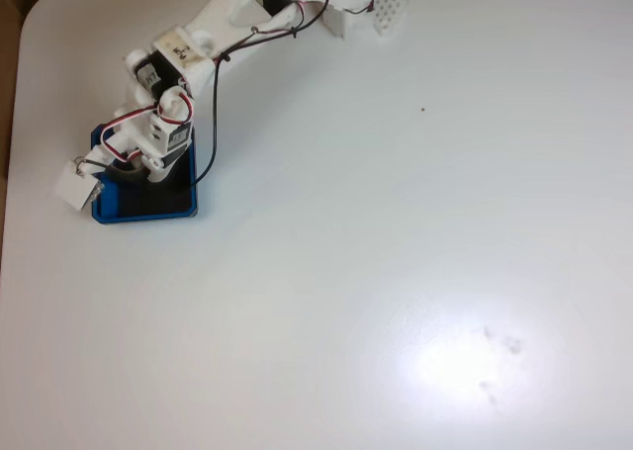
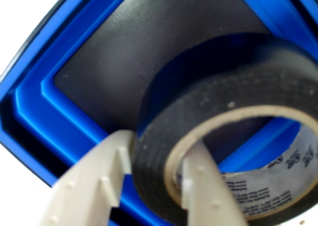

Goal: Pick the black tape roll and drop it in the blue box

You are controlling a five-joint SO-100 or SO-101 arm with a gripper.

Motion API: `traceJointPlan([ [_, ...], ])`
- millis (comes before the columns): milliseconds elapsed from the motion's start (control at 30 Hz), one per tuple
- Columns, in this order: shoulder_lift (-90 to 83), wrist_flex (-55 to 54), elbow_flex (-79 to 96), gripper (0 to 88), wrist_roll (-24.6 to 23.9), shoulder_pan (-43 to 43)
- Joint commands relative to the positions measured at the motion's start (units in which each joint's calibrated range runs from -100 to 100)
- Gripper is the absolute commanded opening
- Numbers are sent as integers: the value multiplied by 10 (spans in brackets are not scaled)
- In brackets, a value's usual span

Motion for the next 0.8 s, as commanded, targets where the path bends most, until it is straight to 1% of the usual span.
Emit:
traceJointPlan([
  [0,-12,4,-38,65,-2,5],
  [200,-12,4,-37,115,-2,5],
  [600,-17,4,-35,116,-2,8],
  [767,-61,4,42,116,-3,7],
])
